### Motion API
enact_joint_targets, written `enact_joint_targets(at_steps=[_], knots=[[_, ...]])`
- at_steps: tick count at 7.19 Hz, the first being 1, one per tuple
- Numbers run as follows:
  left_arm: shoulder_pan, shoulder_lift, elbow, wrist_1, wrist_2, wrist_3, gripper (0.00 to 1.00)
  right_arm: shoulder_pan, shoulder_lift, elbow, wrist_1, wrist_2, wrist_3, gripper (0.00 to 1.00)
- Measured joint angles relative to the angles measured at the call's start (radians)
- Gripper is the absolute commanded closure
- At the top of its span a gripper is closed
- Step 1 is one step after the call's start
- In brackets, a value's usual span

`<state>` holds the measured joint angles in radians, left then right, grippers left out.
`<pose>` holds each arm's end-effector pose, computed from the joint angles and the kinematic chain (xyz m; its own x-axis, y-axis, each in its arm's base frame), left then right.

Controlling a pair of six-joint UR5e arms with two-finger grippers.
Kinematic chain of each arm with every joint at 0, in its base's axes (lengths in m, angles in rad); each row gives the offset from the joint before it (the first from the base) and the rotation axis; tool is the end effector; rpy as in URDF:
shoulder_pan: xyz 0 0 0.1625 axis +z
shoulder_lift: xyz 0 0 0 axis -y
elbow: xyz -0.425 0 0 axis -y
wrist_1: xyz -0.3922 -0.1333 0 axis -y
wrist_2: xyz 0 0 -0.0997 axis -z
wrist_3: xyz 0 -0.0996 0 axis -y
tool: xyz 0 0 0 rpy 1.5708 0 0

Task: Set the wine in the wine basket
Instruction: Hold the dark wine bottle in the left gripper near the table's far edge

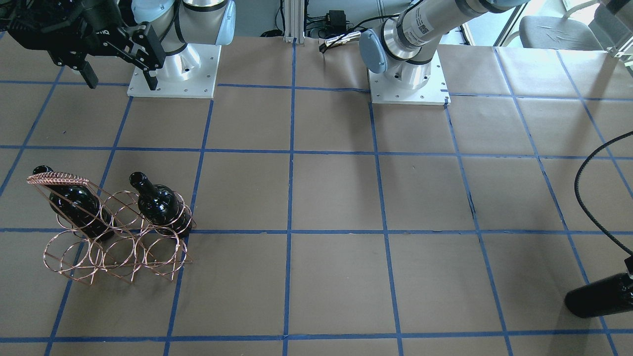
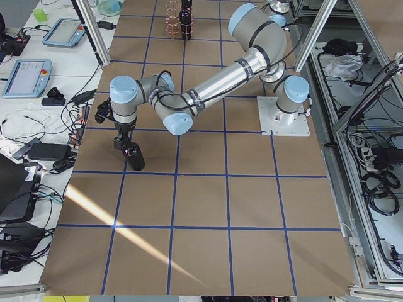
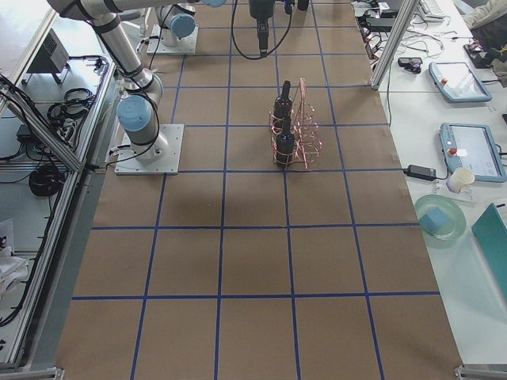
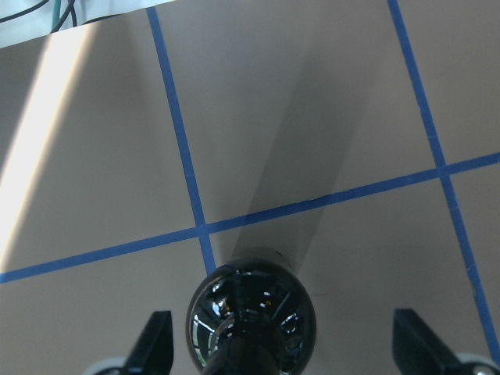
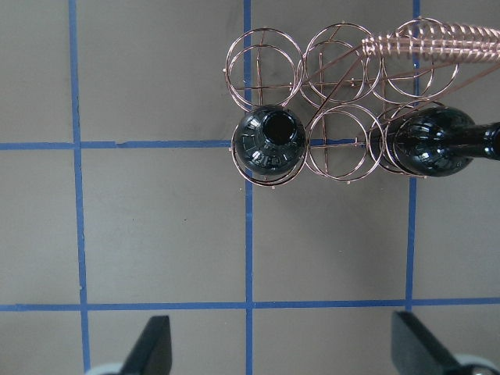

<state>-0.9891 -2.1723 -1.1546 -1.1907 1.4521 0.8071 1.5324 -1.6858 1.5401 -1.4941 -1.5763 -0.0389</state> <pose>0.2870 -0.7005 0.3629 -0.9718 0.2280 -0.0595 0.2355 0.9472 -0.2178 0.1155 -0.4504 0.5491 -1.0000 0.0000 0.0082 -0.0006 0.9976 -0.0687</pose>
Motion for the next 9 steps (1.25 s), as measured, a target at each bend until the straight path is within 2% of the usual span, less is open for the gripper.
enact_joint_targets(at_steps=[2, 4, 7, 9], knots=[[0.002, 0.017, 0.000, -0.006, 0.015, 0.005, 0.41, 0.000, 0.000, 0.000, 0.000, -0.001, 0.000, 0.00], [0.007, 0.027, 0.000, -0.006, 0.032, 0.012, 0.69, 0.000, 0.000, 0.000, 0.000, -0.001, 0.001, 0.00], [0.009, 0.027, 0.000, -0.001, 0.033, 0.018, 0.85, 0.000, 0.000, 0.000, 0.001, -0.001, 0.001, 0.00], [0.009, 0.041, -0.001, -0.011, 0.026, 0.017, 0.90, 0.000, 0.000, 0.000, 0.001, -0.001, 0.001, 0.00]])
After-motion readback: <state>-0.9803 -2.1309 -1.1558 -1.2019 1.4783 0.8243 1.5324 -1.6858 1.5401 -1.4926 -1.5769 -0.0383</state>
